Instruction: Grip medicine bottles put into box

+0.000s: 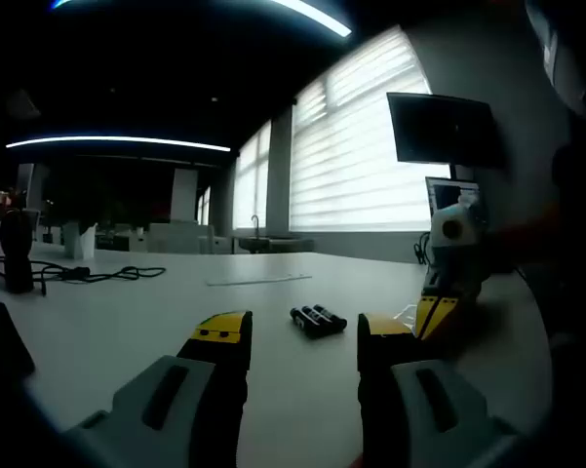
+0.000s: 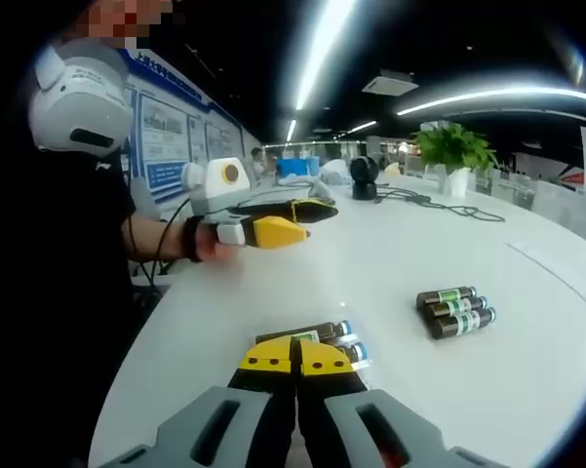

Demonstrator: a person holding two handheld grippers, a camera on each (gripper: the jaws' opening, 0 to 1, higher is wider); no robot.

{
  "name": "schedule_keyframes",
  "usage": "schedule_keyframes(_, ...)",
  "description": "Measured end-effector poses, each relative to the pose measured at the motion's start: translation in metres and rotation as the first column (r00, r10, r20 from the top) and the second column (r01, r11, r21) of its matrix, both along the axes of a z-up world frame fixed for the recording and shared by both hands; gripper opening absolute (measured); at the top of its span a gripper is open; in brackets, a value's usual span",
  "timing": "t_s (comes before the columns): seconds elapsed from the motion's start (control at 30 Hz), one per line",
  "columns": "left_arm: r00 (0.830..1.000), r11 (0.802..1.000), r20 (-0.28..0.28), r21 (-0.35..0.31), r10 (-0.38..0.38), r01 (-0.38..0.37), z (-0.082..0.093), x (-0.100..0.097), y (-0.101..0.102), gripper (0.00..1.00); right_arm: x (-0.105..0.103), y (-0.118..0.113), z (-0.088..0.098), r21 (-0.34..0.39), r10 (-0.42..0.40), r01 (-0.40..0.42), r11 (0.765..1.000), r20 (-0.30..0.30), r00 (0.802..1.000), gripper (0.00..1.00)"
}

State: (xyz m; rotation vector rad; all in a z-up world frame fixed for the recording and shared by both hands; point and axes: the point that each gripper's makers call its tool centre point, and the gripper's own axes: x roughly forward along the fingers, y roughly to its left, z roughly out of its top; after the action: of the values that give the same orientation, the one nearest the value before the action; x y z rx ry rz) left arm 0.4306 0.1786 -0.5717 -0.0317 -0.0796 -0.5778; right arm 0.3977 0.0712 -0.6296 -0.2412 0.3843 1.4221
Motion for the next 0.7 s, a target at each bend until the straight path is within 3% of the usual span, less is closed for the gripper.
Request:
schedule_keyframes(0.1,1.0,1.0,0.0,0.002,-0.001,0.001,0.0,0.0,0.0,0.36,0.0,0.001,0.003,-0.02,0.002,-0.001,1.0,0.049,0.999,0.0)
schedule_keyframes(0.13,1.0,1.0,-0.001,0.002,-0.001,0.001,0.0,0.0,0.0,0.36,0.001,0.001,0.009,0.01,-0.002,0.002,1.0,0.044,0.999,0.0)
schedule_keyframes(0.2,1.0,1.0,0.0,0.002,0.0,0.0,0.0,0.0,0.0,0.36,0.005,0.001,0.022,0.071,-0.057,0.059,0.996,-0.032,0.998,0.03)
schedule_keyframes(0.27,1.0,1.0,0.0,0.002,0.0,0.0,0.0,0.0,0.0,0.36,0.008,-0.001,0.026,0.063,-0.068,0.069,0.996,-0.019,0.998,0.07)
schedule_keyframes(0.37,1.0,1.0,0.0,0.004,0.0,0.0,0.0,0.001,0.0,0.36,0.017,-0.008,0.027,0.037,-0.089,0.088,0.995,0.018,0.996,0.07)
schedule_keyframes(0.7,1.0,1.0,0.003,0.009,0.0,0.0,0.0,0.0,0.0,0.36,0.019,-0.012,0.023,0.012,-0.11,0.11,0.994,0.037,0.993,0.12)
